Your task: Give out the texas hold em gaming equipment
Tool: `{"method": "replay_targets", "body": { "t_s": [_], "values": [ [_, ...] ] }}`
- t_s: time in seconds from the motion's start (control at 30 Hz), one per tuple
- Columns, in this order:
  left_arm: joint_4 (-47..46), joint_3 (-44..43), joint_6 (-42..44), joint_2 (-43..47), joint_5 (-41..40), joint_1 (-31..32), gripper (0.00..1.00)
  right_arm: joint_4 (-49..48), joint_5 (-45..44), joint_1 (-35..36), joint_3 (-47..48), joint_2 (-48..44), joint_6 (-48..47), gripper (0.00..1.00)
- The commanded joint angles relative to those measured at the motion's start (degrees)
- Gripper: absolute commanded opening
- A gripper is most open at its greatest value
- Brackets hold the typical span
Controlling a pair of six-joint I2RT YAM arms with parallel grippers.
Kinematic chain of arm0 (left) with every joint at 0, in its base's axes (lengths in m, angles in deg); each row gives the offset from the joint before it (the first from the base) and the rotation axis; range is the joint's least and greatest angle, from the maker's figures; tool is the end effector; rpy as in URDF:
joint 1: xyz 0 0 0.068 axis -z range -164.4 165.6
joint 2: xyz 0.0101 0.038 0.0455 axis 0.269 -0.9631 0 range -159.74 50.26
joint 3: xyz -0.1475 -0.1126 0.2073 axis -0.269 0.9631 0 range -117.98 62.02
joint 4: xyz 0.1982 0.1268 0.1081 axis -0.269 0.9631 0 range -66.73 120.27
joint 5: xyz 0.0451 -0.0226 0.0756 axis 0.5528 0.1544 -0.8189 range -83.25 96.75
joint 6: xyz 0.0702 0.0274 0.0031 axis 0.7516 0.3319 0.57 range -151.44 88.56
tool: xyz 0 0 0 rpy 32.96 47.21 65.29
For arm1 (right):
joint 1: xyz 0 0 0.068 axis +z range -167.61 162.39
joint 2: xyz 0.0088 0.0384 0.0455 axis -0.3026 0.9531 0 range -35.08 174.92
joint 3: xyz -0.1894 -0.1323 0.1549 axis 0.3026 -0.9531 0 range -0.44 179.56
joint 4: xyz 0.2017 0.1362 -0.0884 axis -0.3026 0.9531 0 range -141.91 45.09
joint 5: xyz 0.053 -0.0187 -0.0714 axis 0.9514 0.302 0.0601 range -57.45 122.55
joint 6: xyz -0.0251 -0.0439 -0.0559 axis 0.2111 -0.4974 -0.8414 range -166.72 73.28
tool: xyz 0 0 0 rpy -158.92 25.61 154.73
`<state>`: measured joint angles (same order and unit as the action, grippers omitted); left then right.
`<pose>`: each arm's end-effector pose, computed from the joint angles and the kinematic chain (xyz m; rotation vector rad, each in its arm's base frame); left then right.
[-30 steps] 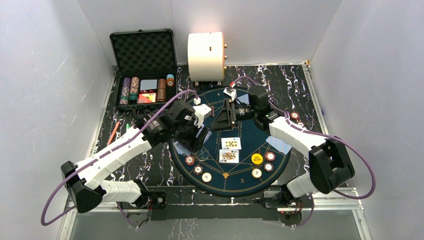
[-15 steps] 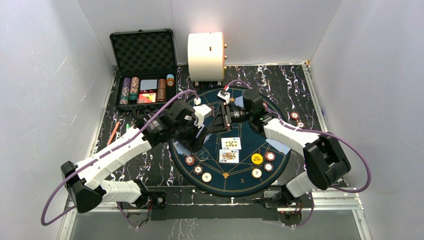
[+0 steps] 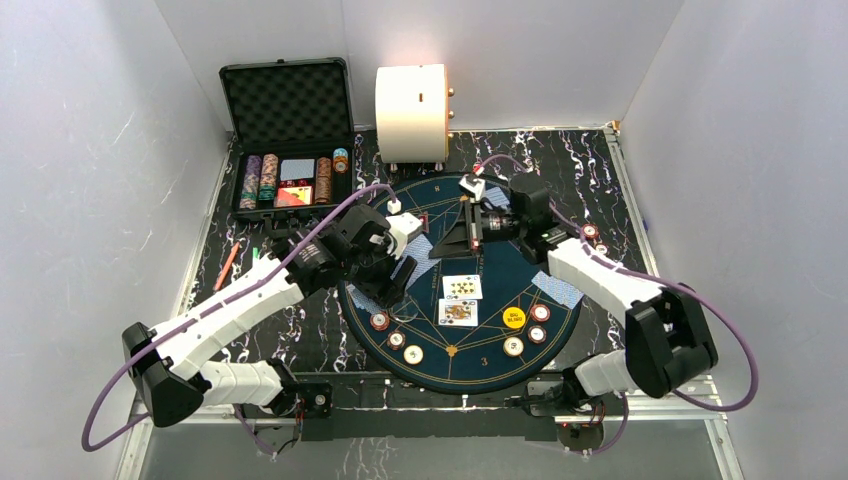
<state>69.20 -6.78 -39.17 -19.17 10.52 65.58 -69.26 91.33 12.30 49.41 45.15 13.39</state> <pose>0.1658 -0.2038 0.3234 0.9142 2.2771 -0.5424 0.2484 0.2057 0.2842 -0.3440 2.1669 1.9236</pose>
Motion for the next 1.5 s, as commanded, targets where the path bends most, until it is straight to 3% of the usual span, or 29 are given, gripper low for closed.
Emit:
{"method": "replay_targets", "body": {
  "t_s": [0.0,0.1,0.27,0.47,0.77,1.07,1.2,1.47],
  "values": [
    [0.31,0.14,-0.48,2.33,-1.59,-0.31,0.0,11.87,1.39,-4.33,1.7,-5.32,-8.09,0.0],
    [1.11,0.11,-0.92,2.75,-3.1,-0.3,0.0,35.08,-6.2,-8.74,7.49,-6.47,-24.03,0.0],
    [1.39,0.33,-0.98,3.87,-3.75,-0.29,0.0,53.94,-26.44,-9.87,14.05,-6.5,-35.12,0.0],
    [1.61,0.24,-0.83,4.96,-3.9,-0.28,0.0,53.21,-27.6,-9.88,13.03,-8.27,-34.76,0.0],
    [1.73,0.86,-0.85,6.3,-3.73,-0.3,0.0,66.78,-70.1,-1.24,18.96,-3.3,-30.77,0.0],
    [2.25,0.42,-0.51,7.11,-3.43,-0.3,0.0,71.51,-91.54,8.23,26.7,11.11,-26.62,0.0],
    [2.75,0.57,-0.58,7.88,-3.77,-0.27,0.0,73.39,-95.59,11.74,31.09,18.8,-25.2,0.0],
    [3.19,0.94,-1.13,9.06,-4.01,-0.3,0.0,70.72,-90.21,16.77,38.21,30.5,-24.45,0.0]
  ]
}}
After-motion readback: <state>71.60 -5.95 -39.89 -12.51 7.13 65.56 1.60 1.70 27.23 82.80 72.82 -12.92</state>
